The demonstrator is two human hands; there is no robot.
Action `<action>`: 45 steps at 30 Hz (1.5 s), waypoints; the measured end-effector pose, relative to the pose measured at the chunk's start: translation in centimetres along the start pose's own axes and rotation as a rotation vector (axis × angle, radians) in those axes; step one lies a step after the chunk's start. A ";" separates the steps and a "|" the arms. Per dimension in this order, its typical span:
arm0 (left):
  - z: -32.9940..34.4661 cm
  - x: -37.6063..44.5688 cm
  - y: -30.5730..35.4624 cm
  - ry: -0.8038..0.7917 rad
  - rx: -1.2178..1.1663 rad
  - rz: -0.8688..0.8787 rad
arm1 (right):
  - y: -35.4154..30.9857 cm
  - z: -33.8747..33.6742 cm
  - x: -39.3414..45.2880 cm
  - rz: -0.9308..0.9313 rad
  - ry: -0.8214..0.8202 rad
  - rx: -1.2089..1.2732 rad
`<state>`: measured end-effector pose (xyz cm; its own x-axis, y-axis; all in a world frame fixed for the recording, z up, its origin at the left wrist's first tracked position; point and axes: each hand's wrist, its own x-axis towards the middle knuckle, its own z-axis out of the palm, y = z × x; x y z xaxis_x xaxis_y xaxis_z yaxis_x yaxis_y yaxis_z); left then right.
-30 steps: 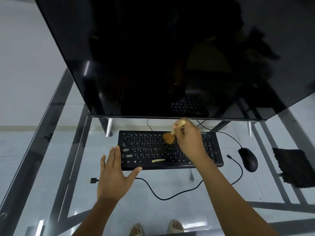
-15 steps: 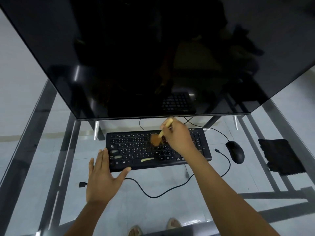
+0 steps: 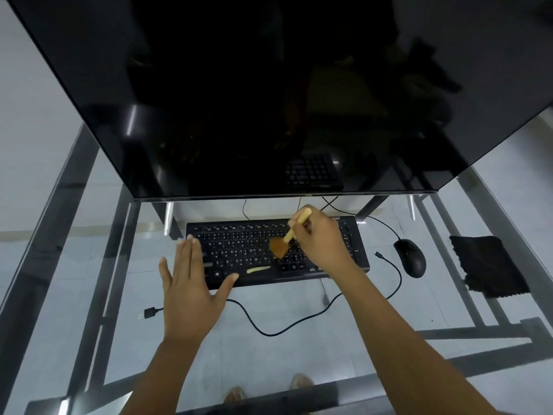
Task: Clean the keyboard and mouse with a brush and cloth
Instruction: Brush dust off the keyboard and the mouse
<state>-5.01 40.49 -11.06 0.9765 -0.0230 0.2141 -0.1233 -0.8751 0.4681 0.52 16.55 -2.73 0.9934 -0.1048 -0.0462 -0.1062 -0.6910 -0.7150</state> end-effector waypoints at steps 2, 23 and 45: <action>-0.1 0.9 1.2 -0.021 -0.015 0.075 | 0.1 0.1 0.1 -0.065 0.208 -0.048; 5.4 2.1 6.2 -0.354 0.152 0.359 | 2.7 -3.7 -1.2 0.050 0.243 0.153; 7.4 3.7 10.2 -0.359 0.134 0.421 | 7.0 -8.6 -1.6 0.221 0.200 -0.017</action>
<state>-1.38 27.93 -11.82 0.8496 -0.5257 0.0426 -0.5143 -0.8079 0.2877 -2.19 5.75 -1.64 0.9181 -0.3917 -0.0600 -0.3213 -0.6473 -0.6912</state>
